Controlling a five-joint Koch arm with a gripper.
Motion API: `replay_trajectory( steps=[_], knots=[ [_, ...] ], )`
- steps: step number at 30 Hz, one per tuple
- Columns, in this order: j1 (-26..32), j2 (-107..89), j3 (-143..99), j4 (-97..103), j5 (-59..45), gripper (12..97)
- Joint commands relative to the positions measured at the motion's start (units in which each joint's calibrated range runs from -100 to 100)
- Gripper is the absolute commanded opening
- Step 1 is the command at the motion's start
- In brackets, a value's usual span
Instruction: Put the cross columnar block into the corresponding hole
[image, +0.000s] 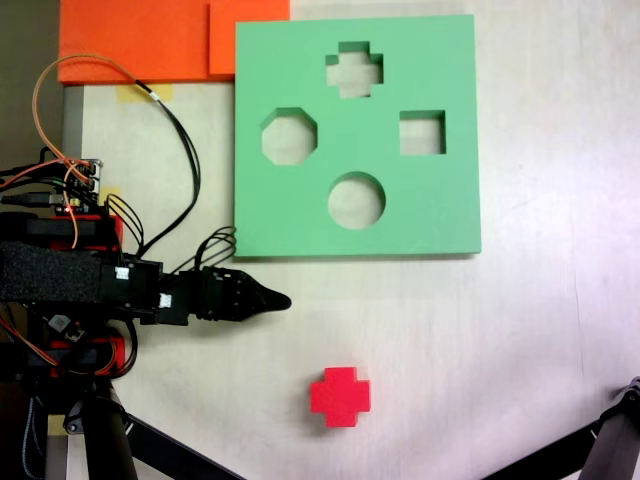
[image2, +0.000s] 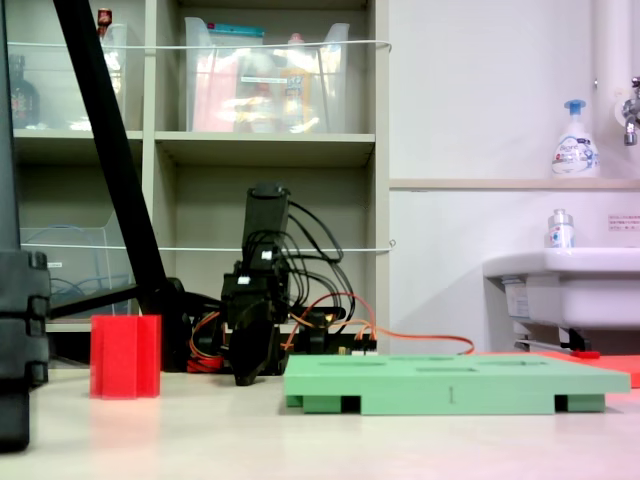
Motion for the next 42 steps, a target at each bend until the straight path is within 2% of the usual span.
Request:
replay_trajectory(
  steps=[1, 18, 21, 26, 31, 35, 38, 42],
  knots=[
    [0.29, -0.41, -1.18, -5.03, -0.24, 49.1],
    [0.29, -0.41, -1.18, -5.03, -0.24, 49.1],
    [3.27, -0.41, -1.18, -4.55, 0.39, 49.8],
    [2.59, -0.41, -1.18, -4.74, 6.35, 48.3],
    [1.61, -0.41, -1.18, -4.35, 23.88, 49.5],
    [-2.05, -0.41, -1.18, -5.03, 30.23, 48.9],
    [-4.54, -0.41, -1.18, -15.81, 33.65, 46.8],
    [-7.33, -0.41, 9.79, -49.42, 37.07, 46.5]
  ],
)
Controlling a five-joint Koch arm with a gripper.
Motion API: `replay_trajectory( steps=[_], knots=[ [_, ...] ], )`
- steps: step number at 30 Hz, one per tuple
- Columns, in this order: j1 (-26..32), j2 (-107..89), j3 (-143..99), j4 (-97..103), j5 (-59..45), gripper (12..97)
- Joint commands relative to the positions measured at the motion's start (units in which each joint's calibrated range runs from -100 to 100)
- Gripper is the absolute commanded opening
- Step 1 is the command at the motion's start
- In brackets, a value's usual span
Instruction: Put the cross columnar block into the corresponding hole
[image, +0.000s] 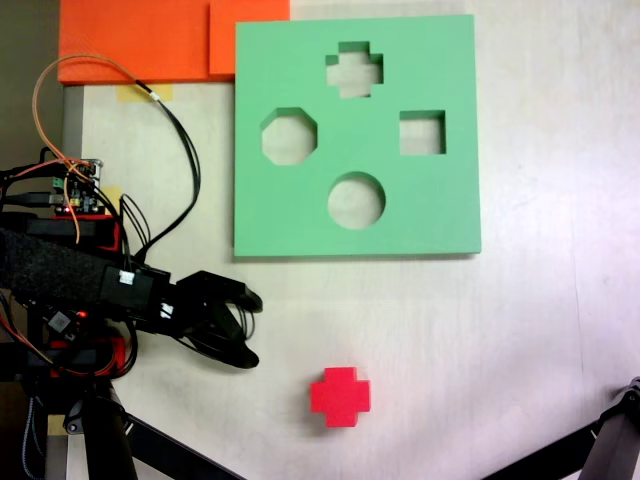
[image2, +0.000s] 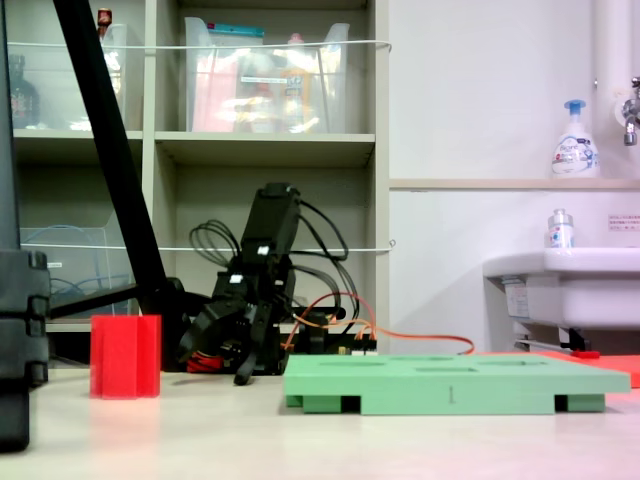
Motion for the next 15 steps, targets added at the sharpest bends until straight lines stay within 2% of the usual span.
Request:
replay_trajectory(
  steps=[1, 6, 9, 15],
  knots=[
    [-1.22, -0.41, 4.06, -32.48, 0.49, 46.4],
    [-3.42, -0.41, 22.8, -51.55, 1.07, 47.2],
    [-3.47, 0.99, 37.36, -60.69, 1.07, 56.6],
    [-2.98, 19.0, 59.99, -68.59, 1.12, 73.1]
  ],
)
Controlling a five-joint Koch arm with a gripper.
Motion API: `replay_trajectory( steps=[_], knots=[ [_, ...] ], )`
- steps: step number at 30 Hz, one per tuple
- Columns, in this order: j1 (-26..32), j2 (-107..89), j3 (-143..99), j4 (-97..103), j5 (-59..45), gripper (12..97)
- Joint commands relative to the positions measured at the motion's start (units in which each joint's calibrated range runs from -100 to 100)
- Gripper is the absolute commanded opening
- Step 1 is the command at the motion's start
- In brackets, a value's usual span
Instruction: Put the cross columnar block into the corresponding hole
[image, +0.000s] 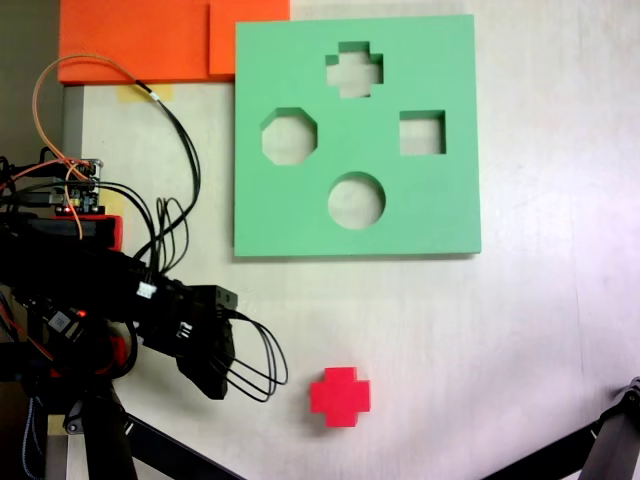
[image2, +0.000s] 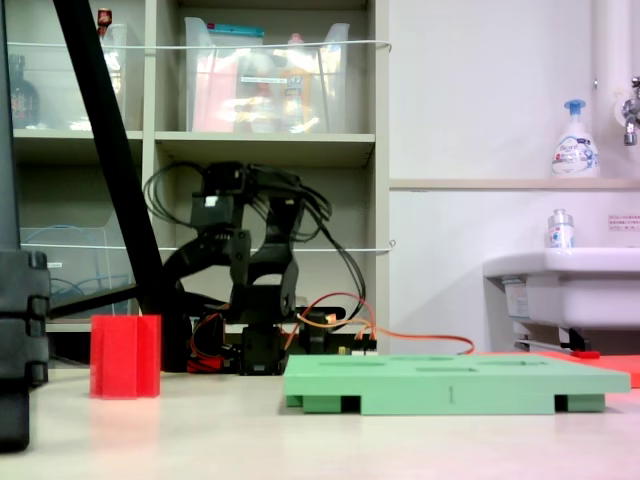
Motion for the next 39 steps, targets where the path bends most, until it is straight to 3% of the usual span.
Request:
replay_trajectory(
  steps=[1, 3, 6, 10, 23, 39],
  knots=[
    [0.15, 6.62, 9.88, -4.94, -0.1, 76.3],
    [0.29, 12.21, 15.86, -5.23, -0.15, 81.3],
    [0.34, 21.56, 23.44, -6.28, -0.2, 81.6],
    [0.73, 34.83, 32.11, -7.25, -0.24, 91.9],
    [0.73, 68.35, 52.65, -7.34, -0.78, 92.1],
    [0.49, 83.85, 55.74, -5.23, -1.32, 91.1]
  ],
)
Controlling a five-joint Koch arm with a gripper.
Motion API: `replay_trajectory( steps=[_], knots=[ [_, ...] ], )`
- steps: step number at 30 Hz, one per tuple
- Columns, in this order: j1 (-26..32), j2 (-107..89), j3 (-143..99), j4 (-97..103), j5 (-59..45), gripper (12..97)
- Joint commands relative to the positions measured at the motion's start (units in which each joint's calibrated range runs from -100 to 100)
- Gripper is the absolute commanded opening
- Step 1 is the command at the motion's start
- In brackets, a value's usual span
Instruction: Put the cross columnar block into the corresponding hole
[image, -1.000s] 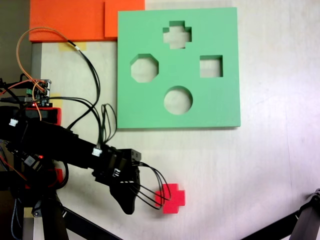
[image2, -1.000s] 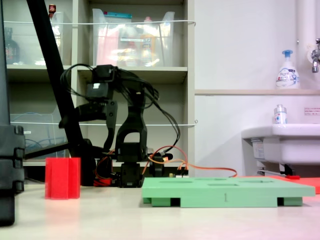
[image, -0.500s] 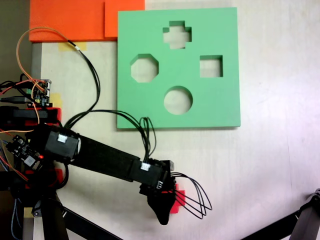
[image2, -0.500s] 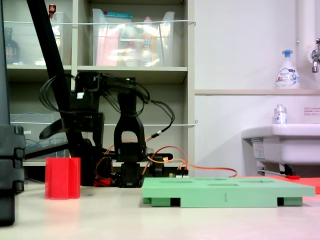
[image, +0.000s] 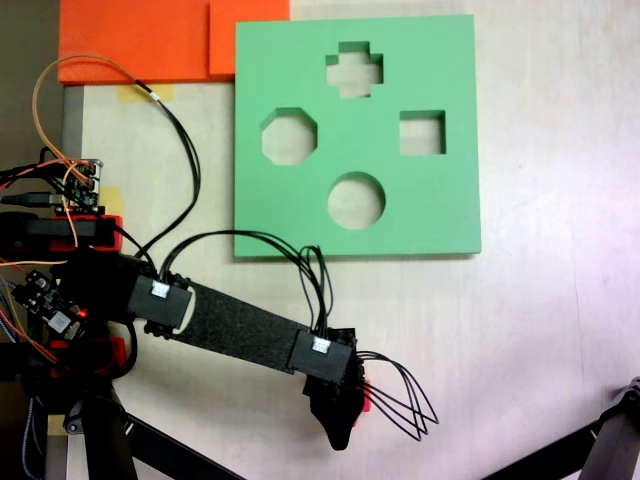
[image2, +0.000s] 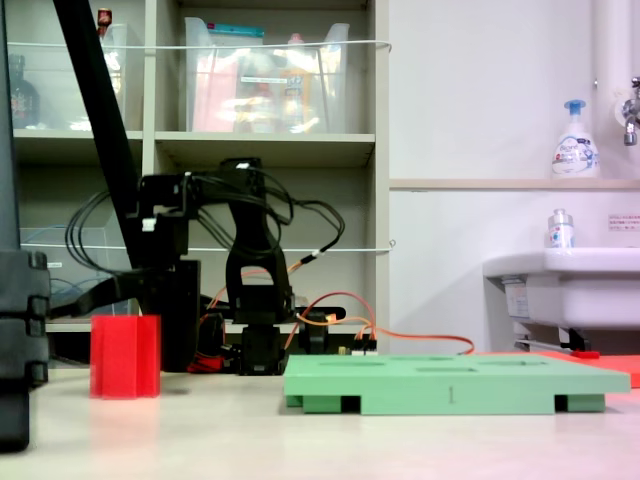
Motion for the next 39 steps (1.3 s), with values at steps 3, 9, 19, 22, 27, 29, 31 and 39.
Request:
replay_trajectory(
  steps=[3, 9, 19, 22, 27, 29, 31, 39],
  knots=[
    [-0.05, 0.7, 3.41, 0.16, -0.49, 86.1],
    [-0.59, 0.7, 3.11, -3.11, -0.63, 59.2],
    [-1.07, 0.0, -1.07, -6.97, -0.63, 38.4],
    [-1.22, -1.53, -2.57, -7.35, -0.59, 34.8],
    [-1.32, -3.91, -2.57, -10.14, -0.54, 32.7],
    [-1.51, -6.98, -2.57, -11.59, -0.54, 27.7],
    [-1.56, -10.19, -2.57, -12.55, -0.54, 27.5],
    [-0.59, -22.62, -2.57, -13.8, 0.2, 27.7]
  ],
)
